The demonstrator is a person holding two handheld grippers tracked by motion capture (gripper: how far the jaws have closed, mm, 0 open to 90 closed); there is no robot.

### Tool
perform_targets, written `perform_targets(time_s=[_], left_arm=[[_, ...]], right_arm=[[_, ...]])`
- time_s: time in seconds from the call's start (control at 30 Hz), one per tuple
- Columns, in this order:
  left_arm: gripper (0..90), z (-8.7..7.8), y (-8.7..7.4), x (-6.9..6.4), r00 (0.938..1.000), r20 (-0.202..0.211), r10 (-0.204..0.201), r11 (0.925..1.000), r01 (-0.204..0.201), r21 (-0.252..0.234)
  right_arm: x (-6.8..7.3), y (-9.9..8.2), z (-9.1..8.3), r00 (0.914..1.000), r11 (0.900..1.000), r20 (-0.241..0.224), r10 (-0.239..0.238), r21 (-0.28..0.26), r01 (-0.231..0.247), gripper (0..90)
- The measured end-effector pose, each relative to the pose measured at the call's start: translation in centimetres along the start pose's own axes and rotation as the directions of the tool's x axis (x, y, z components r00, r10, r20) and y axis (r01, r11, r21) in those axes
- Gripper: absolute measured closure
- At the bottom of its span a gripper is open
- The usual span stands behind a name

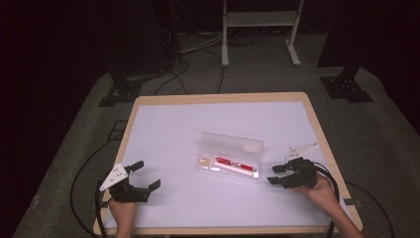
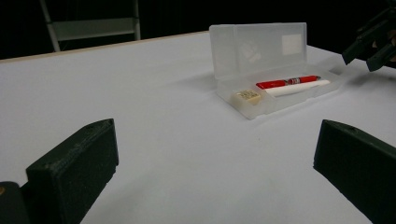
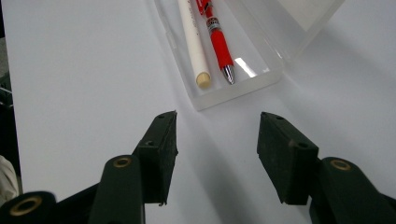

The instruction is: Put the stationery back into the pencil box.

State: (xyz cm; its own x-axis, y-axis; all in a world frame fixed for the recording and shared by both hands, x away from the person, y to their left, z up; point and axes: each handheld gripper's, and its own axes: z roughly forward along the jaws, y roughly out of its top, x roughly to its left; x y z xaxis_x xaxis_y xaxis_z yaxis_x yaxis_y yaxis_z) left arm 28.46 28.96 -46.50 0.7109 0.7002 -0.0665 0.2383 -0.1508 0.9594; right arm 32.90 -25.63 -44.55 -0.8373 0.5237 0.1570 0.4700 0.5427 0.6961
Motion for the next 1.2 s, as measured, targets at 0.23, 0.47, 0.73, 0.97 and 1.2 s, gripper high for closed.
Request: perform_targets(time_s=[0.23, 0.47, 0.73, 0.97, 1.2], left_arm=[[0.0, 0.0, 0.0, 0.0, 1.0000, -0.001, 0.000, 1.0000, 0.000, 0.001], [0.0, 0.0, 0.0, 0.0, 1.0000, 0.000, 0.001, 1.0000, -0.001, 0.001], [0.0, 0.0, 0.0, 0.0, 1.0000, 0.000, 0.000, 1.0000, 0.000, 0.001], [0.0, 0.0, 0.0, 0.0, 1.0000, -0.001, 0.002, 1.0000, -0.002, 0.002], [0.0, 0.0, 0.0, 0.0, 1.0000, -0.002, 0.002, 1.0000, -0.002, 0.002]], right_arm=[[0.1, -0.8, -0.4, 0.9998, 0.9998, 0.001, 0.018, -0.012, -0.018, 45.3], [0.2, -1.7, -1.0, 0.9993, 0.9991, 0.006, 0.037, -0.022, -0.036, 44.7], [0.0, -2.8, -1.3, 0.9976, 0.9970, 0.004, 0.068, -0.036, -0.068, 43.7], [0.1, -3.5, -1.7, 0.9965, 0.9953, 0.008, 0.083, -0.051, -0.083, 42.8], [0.1, -4.2, -1.9, 0.9954, 0.9935, 0.014, 0.095, -0.064, -0.094, 42.2]])
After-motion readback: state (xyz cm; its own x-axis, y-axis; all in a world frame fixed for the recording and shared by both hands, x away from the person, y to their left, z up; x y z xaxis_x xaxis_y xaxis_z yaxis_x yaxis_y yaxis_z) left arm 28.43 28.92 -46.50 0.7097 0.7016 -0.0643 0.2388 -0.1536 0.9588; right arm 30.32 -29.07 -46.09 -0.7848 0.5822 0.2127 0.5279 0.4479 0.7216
